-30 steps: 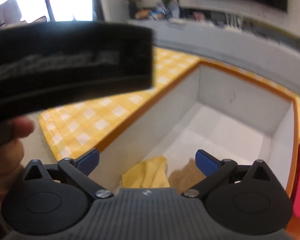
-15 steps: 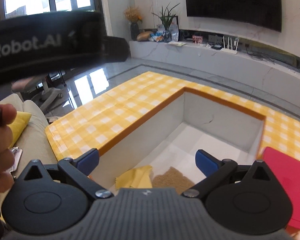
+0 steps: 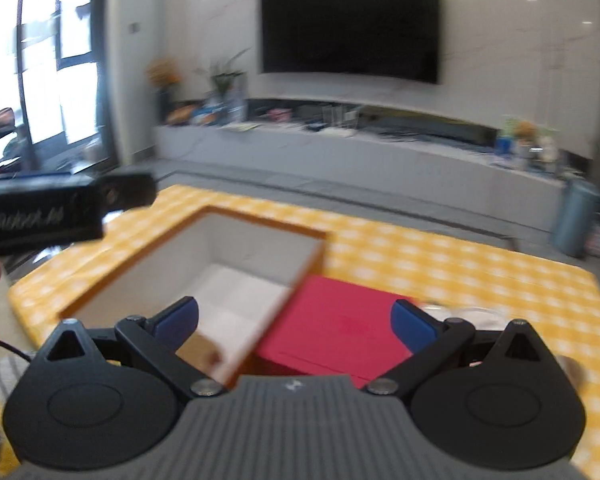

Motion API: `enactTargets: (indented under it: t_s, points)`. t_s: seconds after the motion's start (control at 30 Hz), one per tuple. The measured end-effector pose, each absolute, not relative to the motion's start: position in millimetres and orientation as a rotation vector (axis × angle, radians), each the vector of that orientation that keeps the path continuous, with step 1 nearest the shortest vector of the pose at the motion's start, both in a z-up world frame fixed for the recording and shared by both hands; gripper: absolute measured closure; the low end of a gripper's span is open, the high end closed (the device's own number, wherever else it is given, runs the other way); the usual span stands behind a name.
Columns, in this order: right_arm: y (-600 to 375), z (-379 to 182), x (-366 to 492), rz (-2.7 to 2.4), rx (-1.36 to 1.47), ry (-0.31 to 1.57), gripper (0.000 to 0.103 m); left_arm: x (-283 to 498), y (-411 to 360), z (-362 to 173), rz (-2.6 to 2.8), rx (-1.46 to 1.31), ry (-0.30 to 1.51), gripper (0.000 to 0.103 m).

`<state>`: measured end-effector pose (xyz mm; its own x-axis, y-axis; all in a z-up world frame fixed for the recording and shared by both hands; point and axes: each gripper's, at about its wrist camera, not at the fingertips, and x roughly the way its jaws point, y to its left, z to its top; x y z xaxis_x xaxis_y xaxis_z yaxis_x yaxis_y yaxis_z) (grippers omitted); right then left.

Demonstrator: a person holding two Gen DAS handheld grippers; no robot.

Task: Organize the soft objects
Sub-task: 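Move both open tools back toward the pile of soft items, then grasp the orange crochet fruit with the right tool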

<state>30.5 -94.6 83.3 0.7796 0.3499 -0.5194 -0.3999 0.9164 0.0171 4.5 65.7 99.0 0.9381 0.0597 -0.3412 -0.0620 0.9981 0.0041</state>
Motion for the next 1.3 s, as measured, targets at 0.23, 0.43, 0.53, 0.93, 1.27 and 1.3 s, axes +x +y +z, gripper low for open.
enactTargets:
  t_s: [0.23, 0.43, 0.53, 0.93, 1.27, 1.3]
  points:
    - [-172, 83, 16, 0.167, -0.111, 0.489, 0.003, 14, 10, 76, -0.249, 0.027, 0.434, 0.000]
    - [-233, 70, 11, 0.022, -0.109, 0.511, 0.003, 26, -33, 49, -0.315, 0.096, 0.444, 0.000]
    - [-253, 54, 16, -0.011, -0.072, 0.561, 0.003, 30, -44, 32, -0.345, 0.123, 0.464, 0.000]
    - [-287, -11, 57, -0.050, 0.142, 0.874, 0.003, 41, -50, -22, -0.405, 0.189, 0.671, 0.000]
    - [-273, -45, 80, -0.016, 0.090, 1.010, 0.041, 43, -52, -26, -0.417, 0.174, 0.717, 0.000]
    - [-273, -46, 80, -0.010, 0.095, 1.012, 0.042, 43, -51, -26, -0.416, 0.174, 0.720, 0.000]
